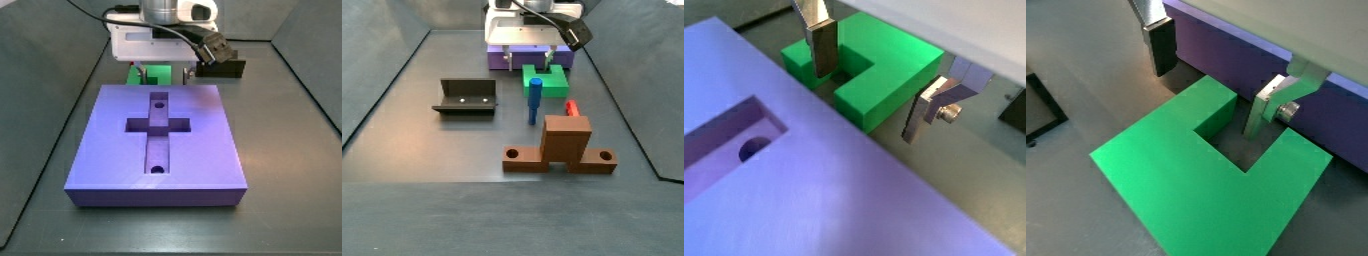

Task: Pick up the green object. Move up. Place the green object on the fixture. Regrasp the green object. Move to above the board. Insert the green object.
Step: Pick up the green object.

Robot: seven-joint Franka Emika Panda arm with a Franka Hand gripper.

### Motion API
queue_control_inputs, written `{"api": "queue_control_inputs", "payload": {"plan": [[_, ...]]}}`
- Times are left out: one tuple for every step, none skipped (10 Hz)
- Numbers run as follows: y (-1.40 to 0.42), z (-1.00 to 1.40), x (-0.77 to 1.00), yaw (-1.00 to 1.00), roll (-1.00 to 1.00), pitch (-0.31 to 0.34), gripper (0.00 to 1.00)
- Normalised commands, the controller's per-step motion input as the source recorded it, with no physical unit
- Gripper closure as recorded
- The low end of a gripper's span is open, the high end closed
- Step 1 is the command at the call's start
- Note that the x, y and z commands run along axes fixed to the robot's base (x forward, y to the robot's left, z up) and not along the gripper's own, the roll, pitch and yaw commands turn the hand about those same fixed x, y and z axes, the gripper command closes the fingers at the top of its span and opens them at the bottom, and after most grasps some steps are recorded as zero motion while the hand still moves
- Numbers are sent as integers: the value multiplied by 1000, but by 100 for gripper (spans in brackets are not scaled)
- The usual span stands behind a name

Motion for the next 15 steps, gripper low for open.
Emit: {"api": "queue_control_inputs", "payload": {"plan": [[-3,-263,0,0,0,0,0],[0,-149,-3,0,0,0,0],[46,0,-86,0,0,0,0],[20,0,-34,0,0,0,0],[0,-34,-9,0,27,0,0],[3,-106,-49,0,41,0,0],[0,-123,-37,0,39,0,0],[0,-23,0,0,19,0,0],[0,-31,0,0,27,0,0],[0,-51,0,0,43,0,0],[0,0,0,0,0,0,0],[0,0,0,0,0,0,100],[0,0,0,0,0,0,100],[0,0,0,0,0,0,100],[0,0,0,0,0,0,100]]}}
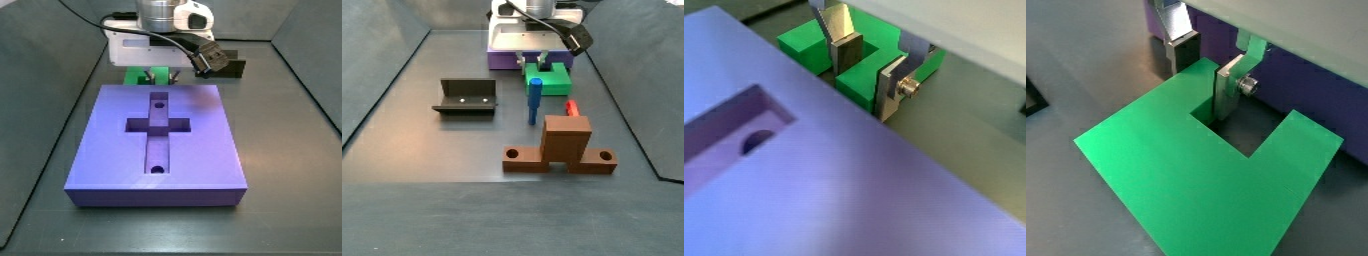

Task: Pick up the green object. Move up. Place the green object on the fixture. Regrasp the green object. Move to above the board. Insert the green object.
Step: Pick up the green object, then move up.

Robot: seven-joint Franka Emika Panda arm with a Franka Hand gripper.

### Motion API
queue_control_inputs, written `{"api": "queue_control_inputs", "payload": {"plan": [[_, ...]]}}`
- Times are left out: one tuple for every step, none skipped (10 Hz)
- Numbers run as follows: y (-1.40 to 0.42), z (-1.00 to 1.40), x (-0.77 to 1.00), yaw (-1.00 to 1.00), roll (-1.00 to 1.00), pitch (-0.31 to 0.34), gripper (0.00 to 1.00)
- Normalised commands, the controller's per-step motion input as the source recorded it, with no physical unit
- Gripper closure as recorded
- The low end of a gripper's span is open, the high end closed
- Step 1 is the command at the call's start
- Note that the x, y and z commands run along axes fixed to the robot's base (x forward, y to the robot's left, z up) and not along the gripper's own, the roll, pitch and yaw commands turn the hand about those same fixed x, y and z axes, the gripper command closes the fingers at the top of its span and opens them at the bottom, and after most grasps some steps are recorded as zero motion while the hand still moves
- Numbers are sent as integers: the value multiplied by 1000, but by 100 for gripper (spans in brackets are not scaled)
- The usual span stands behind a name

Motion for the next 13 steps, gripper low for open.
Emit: {"api": "queue_control_inputs", "payload": {"plan": [[0,0,0,0,0,0,100],[0,0,0,0,0,0,100],[0,0,0,0,0,0,100],[0,0,0,0,0,0,100],[0,0,0,0,0,0,100],[0,0,0,0,0,0,100],[0,0,0,0,0,0,100],[0,0,0,0,0,0,100],[0,0,0,0,0,0,100],[0,0,0,0,0,0,100],[0,0,0,0,0,0,100],[0,0,0,0,0,0,100],[0,833,0,0,0,0,100]]}}
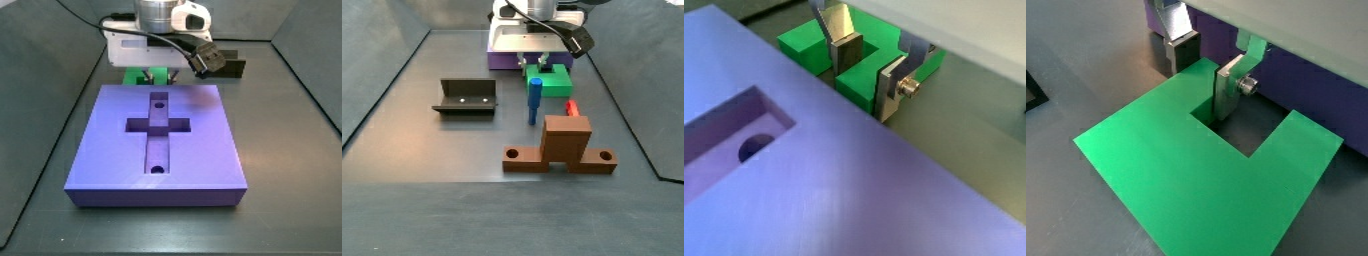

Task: Pick up the green object. Move up. Place the green object on the fixture. Regrasp the green object. Move to above the board. Insert the green object.
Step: Move up, then place the green object on the fixture.

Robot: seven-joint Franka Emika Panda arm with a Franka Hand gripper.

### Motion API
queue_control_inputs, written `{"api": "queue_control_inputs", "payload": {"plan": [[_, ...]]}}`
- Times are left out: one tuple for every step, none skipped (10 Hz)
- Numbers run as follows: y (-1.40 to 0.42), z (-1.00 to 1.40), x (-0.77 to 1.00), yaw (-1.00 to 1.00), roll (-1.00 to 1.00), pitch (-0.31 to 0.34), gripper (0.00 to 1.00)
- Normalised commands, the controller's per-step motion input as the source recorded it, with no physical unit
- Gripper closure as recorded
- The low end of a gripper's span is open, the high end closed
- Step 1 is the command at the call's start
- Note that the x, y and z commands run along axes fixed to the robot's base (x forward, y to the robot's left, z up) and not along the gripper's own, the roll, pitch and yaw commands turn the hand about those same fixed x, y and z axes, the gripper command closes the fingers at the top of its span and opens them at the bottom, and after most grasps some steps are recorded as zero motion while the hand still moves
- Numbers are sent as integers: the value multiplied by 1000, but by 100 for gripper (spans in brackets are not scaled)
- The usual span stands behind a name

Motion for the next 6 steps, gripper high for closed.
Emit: {"api": "queue_control_inputs", "payload": {"plan": [[-28,810,12,43,-5,-12,100],[-26,609,-23,48,-5,-5,100],[-18,302,-16,34,-9,-26,100],[-31,0,0,0,0,0,100],[-17,-51,0,0,-77,-29,100],[0,34,237,-14,-429,0,100]]}}
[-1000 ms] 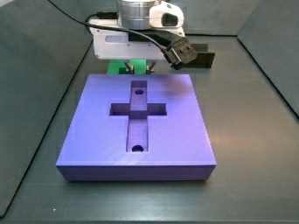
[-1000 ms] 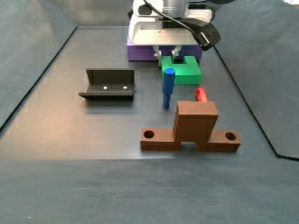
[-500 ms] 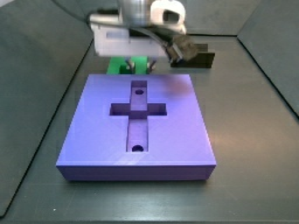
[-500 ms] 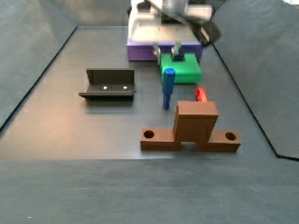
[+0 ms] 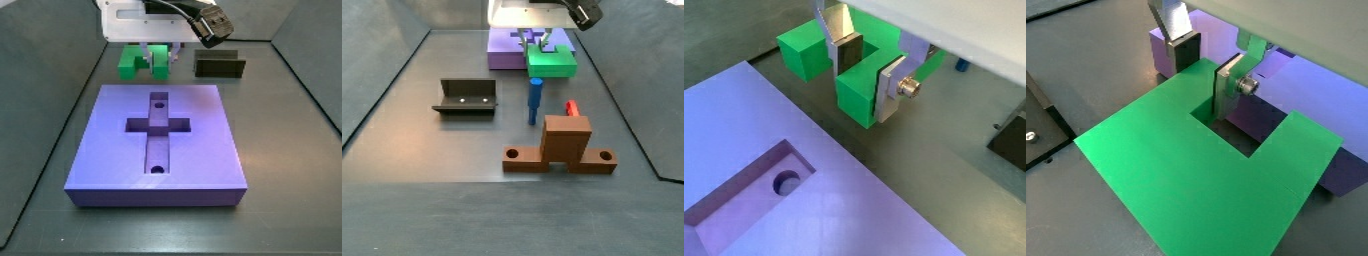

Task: Pick up the green object. Move up. Place the green object on the fixture. Regrasp the green object. Move to above the board. Insert the green object.
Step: Place the green object on the fixture.

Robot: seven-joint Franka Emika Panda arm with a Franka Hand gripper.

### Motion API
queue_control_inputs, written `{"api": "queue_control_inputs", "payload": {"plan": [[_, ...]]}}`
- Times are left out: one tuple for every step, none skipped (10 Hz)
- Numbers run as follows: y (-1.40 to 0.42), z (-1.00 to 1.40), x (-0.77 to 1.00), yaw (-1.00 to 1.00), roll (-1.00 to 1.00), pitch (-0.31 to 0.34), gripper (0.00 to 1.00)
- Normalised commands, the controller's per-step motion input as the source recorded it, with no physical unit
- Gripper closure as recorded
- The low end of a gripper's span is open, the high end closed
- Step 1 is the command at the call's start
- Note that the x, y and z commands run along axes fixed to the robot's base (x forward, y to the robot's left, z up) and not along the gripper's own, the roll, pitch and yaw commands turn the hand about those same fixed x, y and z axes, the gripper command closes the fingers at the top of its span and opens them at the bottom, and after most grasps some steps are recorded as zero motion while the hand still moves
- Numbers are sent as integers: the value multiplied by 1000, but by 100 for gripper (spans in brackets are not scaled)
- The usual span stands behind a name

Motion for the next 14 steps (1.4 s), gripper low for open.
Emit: {"api": "queue_control_inputs", "payload": {"plan": [[0,531,609,-126,-949,91,100],[0,429,714,-194,-1000,23,100],[0,417,771,-223,-1000,29,100],[0,494,851,-206,-917,89,100],[0,543,866,-206,-797,211,100],[0,543,849,-177,-800,197,100],[0,569,857,-174,-809,140,100],[0,517,851,-151,-789,134,100],[49,400,829,-140,-809,60,100],[174,231,611,0,-900,0,100],[17,306,700,54,-646,97,100],[0,377,726,0,-594,77,100],[0,-43,17,0,-160,0,100],[-17,0,0,0,0,0,100]]}}
